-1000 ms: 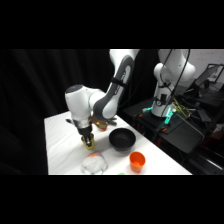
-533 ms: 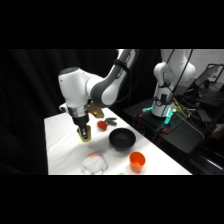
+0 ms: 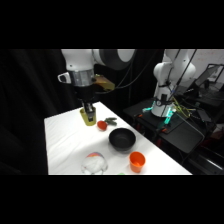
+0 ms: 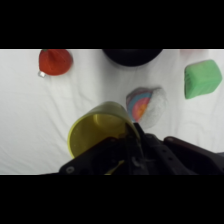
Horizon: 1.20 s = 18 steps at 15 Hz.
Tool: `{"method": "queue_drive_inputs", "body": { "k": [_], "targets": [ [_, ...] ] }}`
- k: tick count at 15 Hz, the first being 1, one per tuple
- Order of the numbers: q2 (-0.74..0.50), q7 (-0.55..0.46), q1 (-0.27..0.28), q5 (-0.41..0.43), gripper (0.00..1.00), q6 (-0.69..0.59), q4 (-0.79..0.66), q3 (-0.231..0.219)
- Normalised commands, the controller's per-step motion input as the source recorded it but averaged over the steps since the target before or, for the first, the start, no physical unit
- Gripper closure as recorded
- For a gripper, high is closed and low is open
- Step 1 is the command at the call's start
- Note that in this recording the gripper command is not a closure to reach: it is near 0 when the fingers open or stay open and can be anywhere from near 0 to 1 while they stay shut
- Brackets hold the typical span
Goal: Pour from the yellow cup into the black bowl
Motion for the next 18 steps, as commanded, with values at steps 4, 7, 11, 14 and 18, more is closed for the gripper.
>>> {"method": "queue_drive_inputs", "body": {
  "k": [4,7,11,14,18],
  "targets": [
    [-0.36,-0.36,-0.048,0.293,0.08,-0.02,-0.44,0.156],
    [-0.27,-0.47,-0.064,0.347,0.08,-0.04,-0.37,0.109],
    [-0.15,-0.78,-0.159,0.587,0.08,-0.27,-0.18,0.096],
    [-0.05,-0.73,-0.215,0.464,0.08,-0.55,0.01,0.027],
    [0.16,-0.53,-0.218,0.269,0.08,-0.74,0.24,-0.062]
  ]
}}
